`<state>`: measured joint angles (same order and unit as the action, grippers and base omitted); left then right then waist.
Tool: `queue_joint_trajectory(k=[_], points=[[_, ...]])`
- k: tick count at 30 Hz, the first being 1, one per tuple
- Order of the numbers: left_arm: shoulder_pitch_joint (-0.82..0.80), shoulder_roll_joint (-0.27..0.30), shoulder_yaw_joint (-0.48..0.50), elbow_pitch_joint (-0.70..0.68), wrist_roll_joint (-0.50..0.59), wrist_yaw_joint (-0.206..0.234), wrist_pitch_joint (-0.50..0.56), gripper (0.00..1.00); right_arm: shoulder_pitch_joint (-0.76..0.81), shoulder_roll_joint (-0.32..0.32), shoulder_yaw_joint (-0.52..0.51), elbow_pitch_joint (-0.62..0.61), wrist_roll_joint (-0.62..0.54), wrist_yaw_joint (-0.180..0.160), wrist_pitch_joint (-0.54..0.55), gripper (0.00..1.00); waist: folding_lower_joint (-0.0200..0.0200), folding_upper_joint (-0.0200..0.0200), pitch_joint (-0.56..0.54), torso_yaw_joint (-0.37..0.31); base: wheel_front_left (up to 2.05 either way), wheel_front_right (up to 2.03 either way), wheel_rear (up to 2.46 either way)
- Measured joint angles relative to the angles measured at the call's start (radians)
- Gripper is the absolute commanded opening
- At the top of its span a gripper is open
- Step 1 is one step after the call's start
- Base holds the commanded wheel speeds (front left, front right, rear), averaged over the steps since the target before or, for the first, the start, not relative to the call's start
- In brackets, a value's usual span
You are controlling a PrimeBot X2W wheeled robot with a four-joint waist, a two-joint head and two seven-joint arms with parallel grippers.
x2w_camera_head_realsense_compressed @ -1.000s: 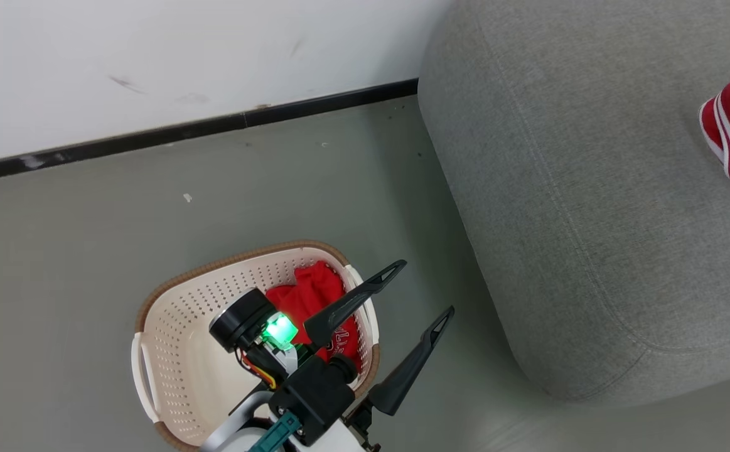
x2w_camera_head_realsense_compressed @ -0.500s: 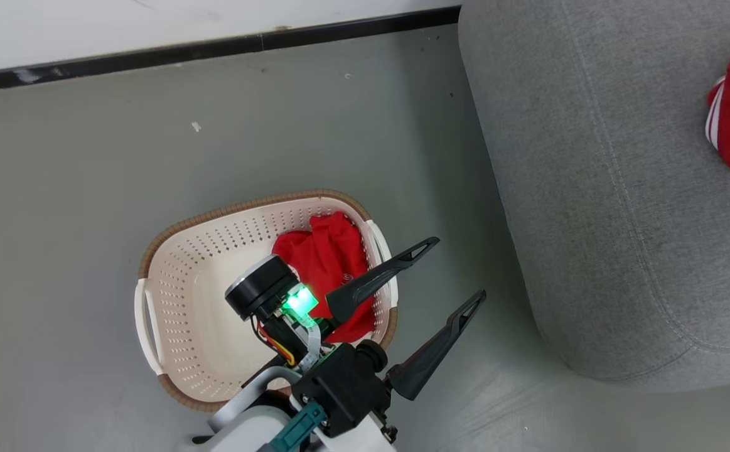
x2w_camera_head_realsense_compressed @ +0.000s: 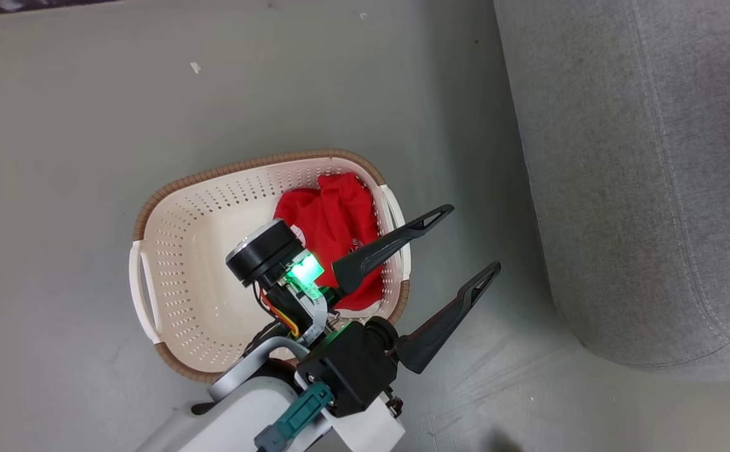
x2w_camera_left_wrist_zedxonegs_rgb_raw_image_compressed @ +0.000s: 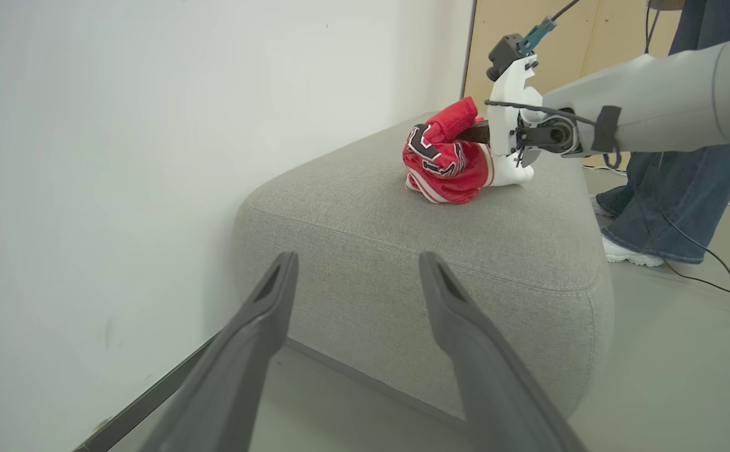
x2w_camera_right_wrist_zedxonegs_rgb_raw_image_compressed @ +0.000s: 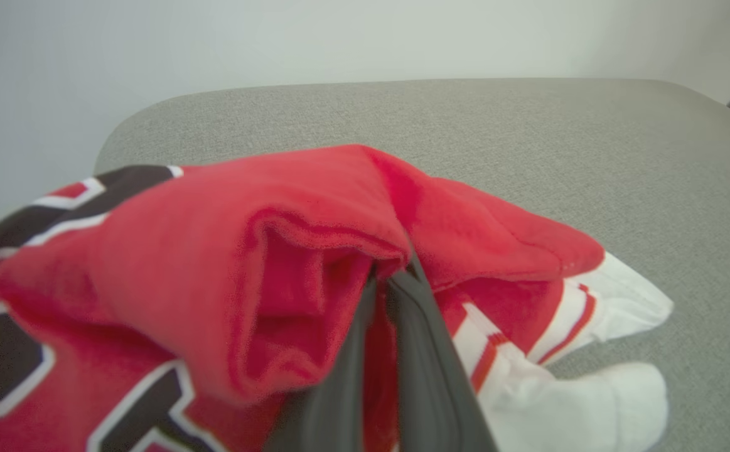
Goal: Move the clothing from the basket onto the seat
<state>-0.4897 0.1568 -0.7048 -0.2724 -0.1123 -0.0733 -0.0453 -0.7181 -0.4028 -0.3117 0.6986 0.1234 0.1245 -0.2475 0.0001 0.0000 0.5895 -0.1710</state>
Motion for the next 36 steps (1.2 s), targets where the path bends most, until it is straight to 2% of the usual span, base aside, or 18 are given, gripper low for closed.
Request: queue_joint_trajectory(k=[2, 4, 6, 7, 8, 15, 24, 32, 36], points=[[-0.01, 0.0, 0.0, 0.0, 0.0, -0.005, 0.0, 1.0, -0.003, -0.001, -0.002, 0.0, 0.003, 0.0, 0.0, 0.0, 0.0, 0.0, 0.012, 0.0, 0.0, 0.0, 0.0], [-0.018, 0.001, 0.004, 0.0, 0.002, -0.006, -0.001, 1.0, -0.005, 0.001, -0.001, -0.001, 0.01, 0.0, -0.001, 0.23, 0.0, 0.0, 0.023, -0.003, 0.0, 0.0, 0.0], [-0.021, 0.007, 0.014, 0.008, 0.006, -0.006, -0.012, 1.0, -0.007, 0.012, 0.007, -0.001, 0.01, 0.0, -0.003, 0.69, 0.0, 0.0, 0.028, -0.011, 0.0, 0.0, 0.0], [-0.022, 0.009, 0.016, 0.014, 0.006, -0.006, -0.018, 1.0, -0.007, 0.018, 0.012, -0.001, 0.009, 0.0, -0.005, 0.95, 0.0, 0.0, 0.029, -0.016, 0.0, 0.0, 0.0], [-0.023, 0.01, 0.016, 0.019, 0.006, -0.007, -0.019, 1.0, -0.006, 0.02, 0.017, -0.002, 0.009, 0.0, -0.005, 1.0, 0.0, 0.0, 0.028, -0.021, 0.0, 0.0, 0.0], [-0.025, 0.009, 0.015, 0.048, 0.001, -0.009, -0.036, 1.0, 0.008, 0.019, 0.037, -0.093, 0.009, 0.0, -0.007, 1.0, 0.0, 0.0, 0.015, -0.045, 0.0, 0.0, 0.0], [-0.025, 0.022, 0.034, 0.091, -0.013, -0.01, -0.06, 1.0, 0.122, 0.041, 0.043, -0.194, 0.009, 0.0, -0.008, 1.0, 0.0, 0.0, -0.019, -0.079, 0.0, 0.0, 0.0], [-0.008, 0.039, 0.092, 0.138, -0.03, 0.008, -0.097, 1.0, 0.228, 0.098, 0.053, -0.278, 0.029, 0.0, -0.008, 1.0, 0.0001, 0.0, -0.066, -0.101, 0.0, 0.0, 0.0], [0.017, 0.044, 0.128, 0.161, -0.041, 0.029, -0.124, 1.0, 0.243, 0.13, 0.102, -0.344, 0.042, 0.0, -0.008, 1.0, 0.0, 0.0, -0.095, -0.105, 0.0, 0.0, 0.0]])
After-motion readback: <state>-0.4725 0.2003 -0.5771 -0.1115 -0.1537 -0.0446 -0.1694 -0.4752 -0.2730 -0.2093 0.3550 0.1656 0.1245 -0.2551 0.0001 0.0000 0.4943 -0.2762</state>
